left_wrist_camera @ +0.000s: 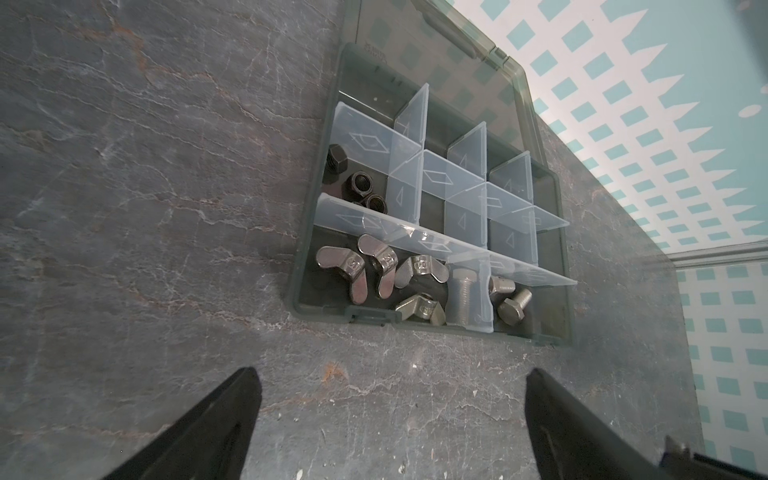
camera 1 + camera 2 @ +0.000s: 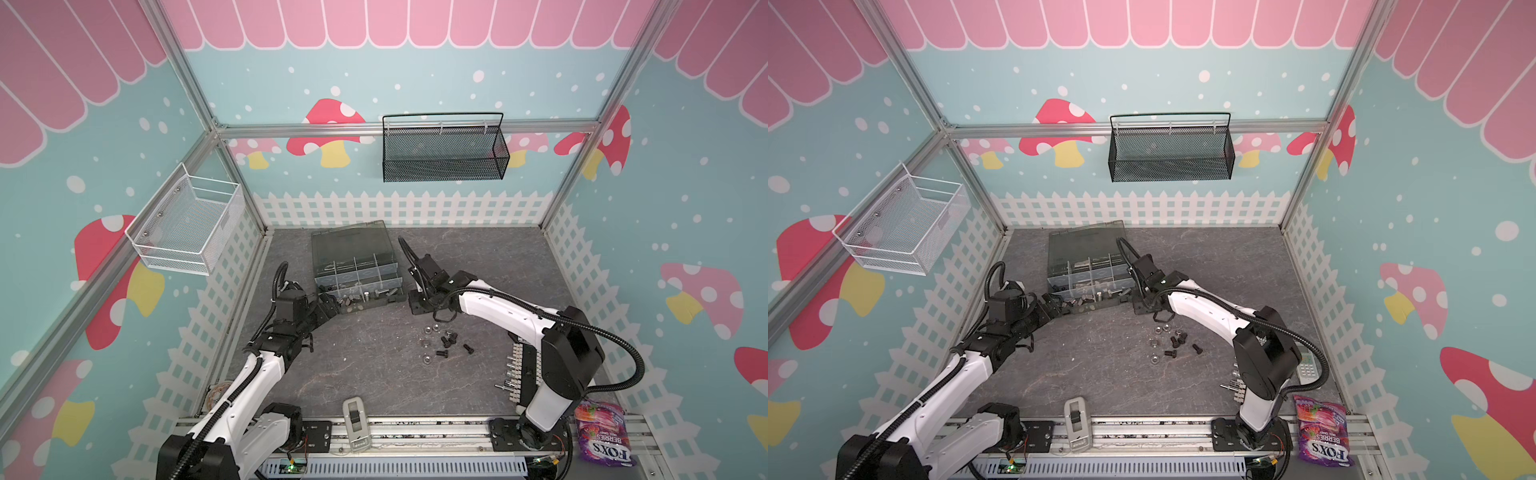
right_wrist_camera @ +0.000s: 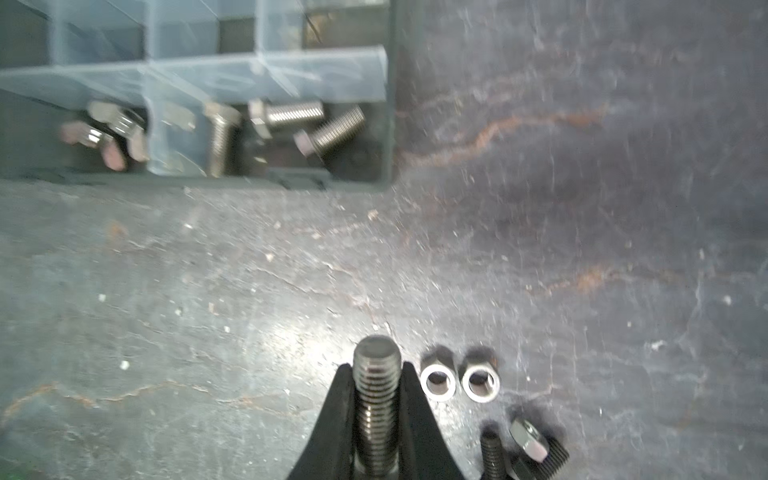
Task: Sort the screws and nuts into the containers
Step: 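Carry the silver bolt with the right gripper over the organizer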
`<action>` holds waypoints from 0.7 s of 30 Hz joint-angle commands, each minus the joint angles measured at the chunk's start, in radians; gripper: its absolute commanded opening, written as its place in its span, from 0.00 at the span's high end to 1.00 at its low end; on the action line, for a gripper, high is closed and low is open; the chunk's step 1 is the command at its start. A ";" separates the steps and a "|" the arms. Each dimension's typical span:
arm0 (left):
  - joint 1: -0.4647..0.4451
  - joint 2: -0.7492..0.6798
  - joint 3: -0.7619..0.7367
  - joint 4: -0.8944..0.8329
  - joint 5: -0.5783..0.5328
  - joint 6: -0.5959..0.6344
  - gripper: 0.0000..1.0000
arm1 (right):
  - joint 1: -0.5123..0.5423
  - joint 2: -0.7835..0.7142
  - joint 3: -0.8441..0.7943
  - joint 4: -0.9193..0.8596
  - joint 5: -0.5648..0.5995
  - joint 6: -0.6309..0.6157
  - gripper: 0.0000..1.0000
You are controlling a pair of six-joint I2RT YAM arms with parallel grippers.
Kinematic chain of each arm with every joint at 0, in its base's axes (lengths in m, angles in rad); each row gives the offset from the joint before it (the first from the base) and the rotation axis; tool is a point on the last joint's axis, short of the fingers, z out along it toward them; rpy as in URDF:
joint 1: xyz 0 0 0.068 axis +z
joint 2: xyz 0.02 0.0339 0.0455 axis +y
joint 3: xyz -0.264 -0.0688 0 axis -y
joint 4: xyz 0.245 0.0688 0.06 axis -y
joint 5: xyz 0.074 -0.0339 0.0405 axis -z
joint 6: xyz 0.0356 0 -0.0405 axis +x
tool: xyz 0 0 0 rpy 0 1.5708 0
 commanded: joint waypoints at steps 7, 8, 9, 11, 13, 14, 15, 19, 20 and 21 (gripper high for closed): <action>0.007 -0.013 -0.008 -0.001 -0.018 -0.015 0.00 | 0.004 0.252 0.296 0.071 -0.006 -0.131 0.96; 0.007 -0.012 -0.006 -0.001 -0.018 -0.016 0.00 | 0.004 0.280 0.324 0.070 -0.003 -0.138 0.96; 0.007 -0.012 -0.006 -0.001 -0.018 -0.015 0.00 | 0.003 0.301 0.346 0.069 0.002 -0.145 0.96; 0.007 -0.012 -0.005 -0.004 -0.019 -0.014 0.00 | 0.000 0.338 0.387 0.068 0.018 -0.154 0.96; 0.007 -0.015 -0.005 -0.008 -0.021 -0.014 0.00 | -0.007 0.367 0.413 0.067 0.025 -0.161 0.96; 0.007 -0.014 -0.005 -0.010 -0.024 -0.013 0.00 | -0.011 0.379 0.425 0.066 0.029 -0.162 0.96; 0.007 -0.015 -0.003 -0.011 -0.027 -0.014 0.00 | -0.017 0.390 0.435 0.064 0.030 -0.162 0.96; 0.007 -0.017 0.000 -0.019 -0.036 -0.014 0.00 | -0.037 0.428 0.456 0.051 0.024 -0.156 0.95; 0.007 -0.017 0.002 -0.021 -0.038 -0.012 0.00 | -0.042 0.435 0.456 0.050 0.021 -0.153 0.95; 0.007 -0.017 0.004 -0.022 -0.039 -0.012 0.00 | -0.045 0.442 0.456 0.049 0.019 -0.152 0.95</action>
